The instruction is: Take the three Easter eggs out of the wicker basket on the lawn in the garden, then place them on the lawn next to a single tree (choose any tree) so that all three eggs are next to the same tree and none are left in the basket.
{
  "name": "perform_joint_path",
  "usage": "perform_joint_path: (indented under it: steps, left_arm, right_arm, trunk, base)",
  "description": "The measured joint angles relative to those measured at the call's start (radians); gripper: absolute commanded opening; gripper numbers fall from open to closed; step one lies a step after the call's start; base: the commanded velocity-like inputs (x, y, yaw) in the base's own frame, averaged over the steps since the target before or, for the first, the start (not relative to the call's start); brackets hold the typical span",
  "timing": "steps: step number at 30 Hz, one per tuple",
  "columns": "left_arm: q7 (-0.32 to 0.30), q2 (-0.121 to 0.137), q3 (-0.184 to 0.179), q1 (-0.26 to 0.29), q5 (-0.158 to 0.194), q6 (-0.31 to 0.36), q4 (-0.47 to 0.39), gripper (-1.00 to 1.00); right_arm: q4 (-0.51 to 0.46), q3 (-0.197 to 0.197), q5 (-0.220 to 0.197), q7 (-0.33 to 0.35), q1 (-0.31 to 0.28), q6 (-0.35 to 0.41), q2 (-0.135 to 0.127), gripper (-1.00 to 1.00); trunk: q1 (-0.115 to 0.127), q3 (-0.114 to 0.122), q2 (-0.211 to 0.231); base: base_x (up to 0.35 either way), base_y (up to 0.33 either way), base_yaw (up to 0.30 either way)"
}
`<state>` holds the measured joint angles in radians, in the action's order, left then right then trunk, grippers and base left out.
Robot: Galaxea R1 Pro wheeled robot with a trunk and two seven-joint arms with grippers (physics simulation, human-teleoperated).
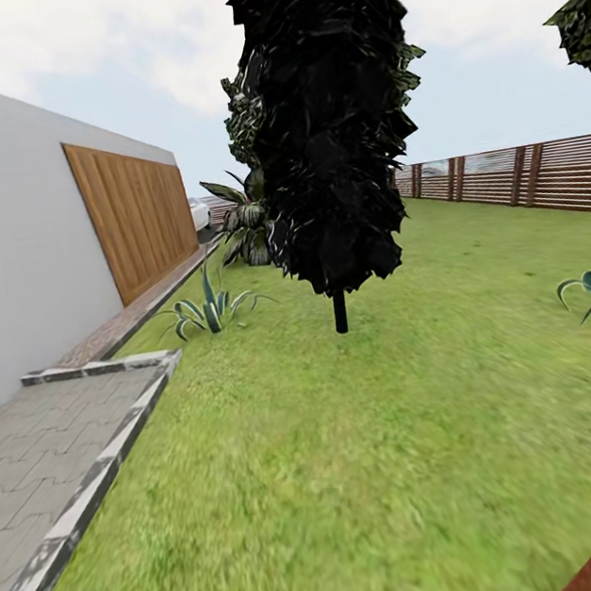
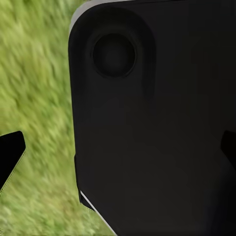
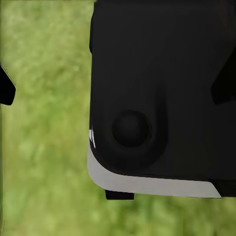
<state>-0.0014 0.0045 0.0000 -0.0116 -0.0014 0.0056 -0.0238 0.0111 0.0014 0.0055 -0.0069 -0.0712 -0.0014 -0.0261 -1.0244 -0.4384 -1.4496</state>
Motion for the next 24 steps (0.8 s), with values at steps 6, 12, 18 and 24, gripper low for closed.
perform_joint_path:
  steps: [6,12,18,24]
  left_arm:
    - [0.000,0.000,0.000,0.000,0.000,0.000,0.000,1.00]
    - [0.000,0.000,0.000,0.000,0.000,0.000,0.000,1.00]
    - [0.000,0.000,0.000,0.000,0.000,0.000,0.000,1.00]
    - [0.000,0.000,0.000,0.000,0.000,0.000,0.000,1.00]
  right_arm:
    - [0.000,0.000,0.000,0.000,0.000,0.000,0.000,1.00]
    - [0.000,0.000,0.000,0.000,0.000,0.000,0.000,1.00]
    - [0.000,0.000,0.000,0.000,0.000,0.000,0.000,1.00]
    - [0.000,0.000,0.000,0.000,0.000,0.000,0.000,1.00]
  trunk:
    - [0.000,0.000,0.000]
    - [0.000,0.000,0.000]
    - [0.000,0.000,0.000]
    - [0.000,0.000,0.000]
  base:
    - [0.336,0.000,0.000]
    - [0.336,0.000,0.000]
    - [0.336,0.000,0.000]
    - [0.336,0.000,0.000]
